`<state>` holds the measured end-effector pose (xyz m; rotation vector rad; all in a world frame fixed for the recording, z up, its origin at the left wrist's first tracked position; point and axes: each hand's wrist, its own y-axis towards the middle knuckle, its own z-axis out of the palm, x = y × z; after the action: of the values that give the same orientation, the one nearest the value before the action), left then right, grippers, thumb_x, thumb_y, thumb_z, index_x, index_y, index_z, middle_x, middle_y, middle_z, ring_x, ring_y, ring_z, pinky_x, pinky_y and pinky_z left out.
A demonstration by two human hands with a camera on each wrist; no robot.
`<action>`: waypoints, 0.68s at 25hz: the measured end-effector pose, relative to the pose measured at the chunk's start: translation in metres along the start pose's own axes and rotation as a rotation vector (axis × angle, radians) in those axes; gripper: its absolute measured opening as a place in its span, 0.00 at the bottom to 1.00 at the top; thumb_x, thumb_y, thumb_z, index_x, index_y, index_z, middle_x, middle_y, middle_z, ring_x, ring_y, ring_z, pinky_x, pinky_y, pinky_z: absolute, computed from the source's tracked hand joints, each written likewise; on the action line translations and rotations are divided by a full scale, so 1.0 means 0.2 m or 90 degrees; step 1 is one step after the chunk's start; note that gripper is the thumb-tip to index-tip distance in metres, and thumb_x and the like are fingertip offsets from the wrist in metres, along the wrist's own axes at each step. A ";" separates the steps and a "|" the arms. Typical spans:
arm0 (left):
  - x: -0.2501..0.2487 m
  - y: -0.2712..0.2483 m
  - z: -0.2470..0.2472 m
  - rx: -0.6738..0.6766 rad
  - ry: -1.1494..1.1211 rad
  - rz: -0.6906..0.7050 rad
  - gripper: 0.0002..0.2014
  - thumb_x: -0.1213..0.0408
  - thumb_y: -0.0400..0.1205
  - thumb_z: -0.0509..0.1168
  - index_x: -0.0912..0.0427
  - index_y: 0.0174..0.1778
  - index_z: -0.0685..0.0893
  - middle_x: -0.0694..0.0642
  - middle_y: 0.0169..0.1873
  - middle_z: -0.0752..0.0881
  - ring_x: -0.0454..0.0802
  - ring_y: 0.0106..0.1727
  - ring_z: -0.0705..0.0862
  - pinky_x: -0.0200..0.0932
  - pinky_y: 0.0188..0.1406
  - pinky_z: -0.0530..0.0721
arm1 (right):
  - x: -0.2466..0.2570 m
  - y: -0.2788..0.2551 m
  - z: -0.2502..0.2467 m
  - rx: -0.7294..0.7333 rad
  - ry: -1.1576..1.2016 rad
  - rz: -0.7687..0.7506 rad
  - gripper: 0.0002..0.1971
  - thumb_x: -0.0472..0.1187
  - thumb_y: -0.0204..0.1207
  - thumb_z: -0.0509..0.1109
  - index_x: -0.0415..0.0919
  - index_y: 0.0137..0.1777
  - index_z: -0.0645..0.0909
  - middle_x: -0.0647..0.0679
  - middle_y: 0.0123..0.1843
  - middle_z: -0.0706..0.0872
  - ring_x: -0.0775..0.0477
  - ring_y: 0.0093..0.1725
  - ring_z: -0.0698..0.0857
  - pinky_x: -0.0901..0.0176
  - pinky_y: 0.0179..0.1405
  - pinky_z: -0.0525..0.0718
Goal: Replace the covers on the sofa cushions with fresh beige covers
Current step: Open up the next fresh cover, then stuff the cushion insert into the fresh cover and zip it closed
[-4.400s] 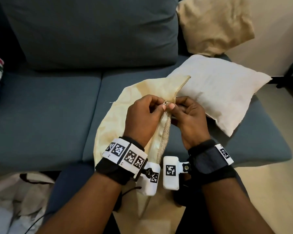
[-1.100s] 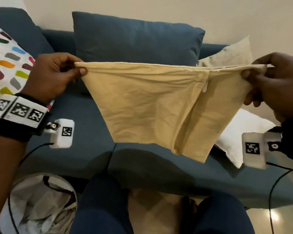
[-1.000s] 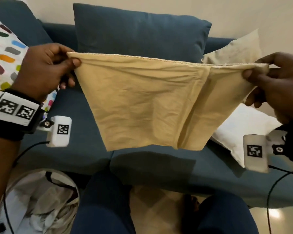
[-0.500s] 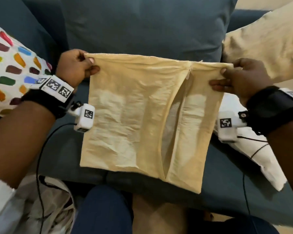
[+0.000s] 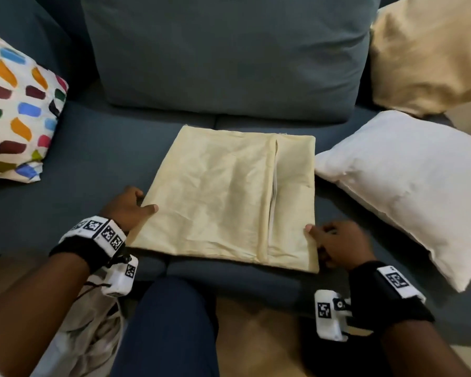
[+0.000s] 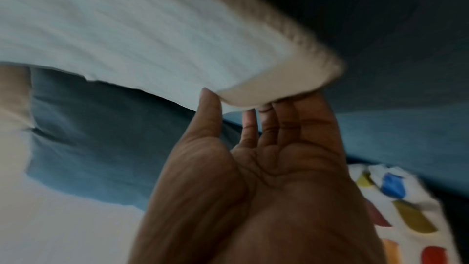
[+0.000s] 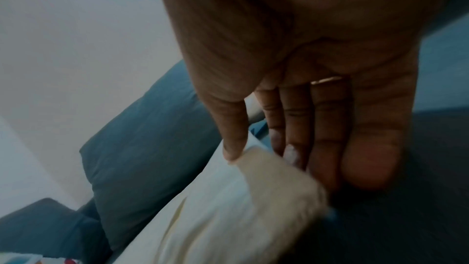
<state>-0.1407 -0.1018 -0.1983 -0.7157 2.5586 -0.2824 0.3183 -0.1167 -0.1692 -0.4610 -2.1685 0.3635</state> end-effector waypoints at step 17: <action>-0.82 -0.49 0.05 -0.067 -0.082 0.236 0.22 0.44 0.79 0.71 0.52 0.64 0.84 0.53 0.63 0.84 0.54 0.63 0.83 0.49 0.62 0.78 | -0.06 0.00 -0.25 -0.236 -0.028 -0.180 0.09 0.48 0.75 0.75 0.47 0.53 0.86 0.48 0.52 0.90 0.43 0.55 0.87 0.53 0.56 0.81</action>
<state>0.0319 -0.0978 -0.1142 -0.2727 2.5326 0.0205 0.3655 -0.1173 -0.1479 -0.3414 -2.3106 -0.1900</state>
